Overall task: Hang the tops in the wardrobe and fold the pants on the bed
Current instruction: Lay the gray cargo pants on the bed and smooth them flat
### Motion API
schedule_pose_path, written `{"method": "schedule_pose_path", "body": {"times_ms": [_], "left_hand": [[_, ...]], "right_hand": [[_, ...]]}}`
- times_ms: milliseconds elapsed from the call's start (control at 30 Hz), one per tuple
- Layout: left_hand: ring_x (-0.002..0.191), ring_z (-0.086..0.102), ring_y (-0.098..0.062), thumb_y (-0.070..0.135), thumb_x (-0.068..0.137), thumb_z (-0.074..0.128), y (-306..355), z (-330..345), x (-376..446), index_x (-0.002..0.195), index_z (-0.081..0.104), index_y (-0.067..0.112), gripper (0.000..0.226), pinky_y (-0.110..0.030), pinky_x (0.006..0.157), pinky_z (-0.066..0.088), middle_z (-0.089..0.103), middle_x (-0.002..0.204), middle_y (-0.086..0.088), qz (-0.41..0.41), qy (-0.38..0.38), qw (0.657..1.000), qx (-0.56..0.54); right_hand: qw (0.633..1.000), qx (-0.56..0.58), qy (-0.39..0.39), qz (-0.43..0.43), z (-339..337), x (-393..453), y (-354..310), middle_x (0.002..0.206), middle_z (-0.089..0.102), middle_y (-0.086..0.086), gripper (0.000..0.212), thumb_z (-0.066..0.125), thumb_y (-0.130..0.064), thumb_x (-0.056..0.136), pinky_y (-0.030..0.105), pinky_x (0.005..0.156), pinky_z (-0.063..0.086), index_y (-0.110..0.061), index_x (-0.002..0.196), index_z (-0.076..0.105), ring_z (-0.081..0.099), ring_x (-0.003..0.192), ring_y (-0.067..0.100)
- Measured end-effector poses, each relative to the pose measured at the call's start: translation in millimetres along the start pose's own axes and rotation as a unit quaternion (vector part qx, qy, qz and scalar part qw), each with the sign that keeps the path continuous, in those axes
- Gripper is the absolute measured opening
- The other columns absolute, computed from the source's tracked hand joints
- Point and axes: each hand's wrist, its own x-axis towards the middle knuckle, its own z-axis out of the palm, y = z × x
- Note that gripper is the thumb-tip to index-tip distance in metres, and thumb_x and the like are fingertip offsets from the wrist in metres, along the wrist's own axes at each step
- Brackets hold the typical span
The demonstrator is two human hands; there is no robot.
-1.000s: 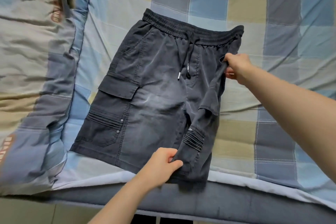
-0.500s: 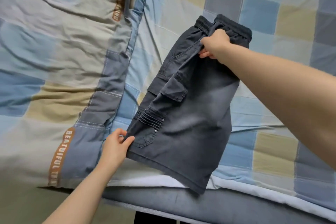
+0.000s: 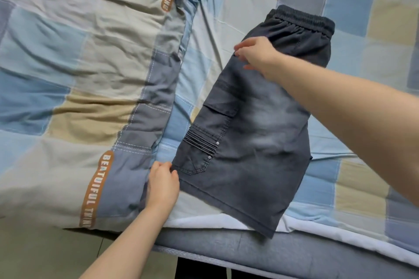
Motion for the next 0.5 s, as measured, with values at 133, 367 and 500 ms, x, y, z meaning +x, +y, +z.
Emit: {"method": "schedule_pose_path", "body": {"times_ms": [133, 367, 500], "left_hand": [[0.105, 0.053, -0.036, 0.022, 0.098, 0.052, 12, 8, -7, 0.109, 0.062, -0.006, 0.031, -0.042, 0.094, 0.040, 0.046, 0.121, -0.017, -0.021, 0.006, 1.000, 0.015], [0.105, 0.057, -0.038, 0.036, 0.097, 0.049, 13, -3, 1, 0.115, 0.050, 0.018, 0.026, -0.042, 0.079, 0.044, 0.060, 0.121, -0.011, -0.001, 0.018, 0.996, 0.085], [0.101, 0.060, -0.036, 0.035, 0.093, 0.059, 8, -4, 17, 0.101, 0.060, 0.015, 0.021, -0.038, 0.078, 0.044, 0.068, 0.106, -0.012, -0.010, -0.051, 0.998, 0.018]], "right_hand": [[0.989, 0.098, 0.108, -0.007, -6, -66, 71, 0.089, 0.066, 0.001, 0.022, 0.050, -0.007, 0.086, 0.029, 0.071, 0.053, -0.021, 0.097, 0.063, 0.063, 0.085, 0.016], [0.900, 0.182, 0.243, 0.312, -19, -186, 239, 0.097, 0.055, 0.011, 0.021, 0.059, -0.023, 0.092, 0.037, 0.080, 0.048, -0.007, 0.105, 0.053, 0.059, 0.097, 0.032], [0.891, 0.311, 0.073, 0.323, 10, -218, 253, 0.100, 0.068, -0.003, 0.019, 0.062, -0.033, 0.091, 0.028, 0.066, 0.048, -0.018, 0.103, 0.062, 0.064, 0.090, 0.013]]}}
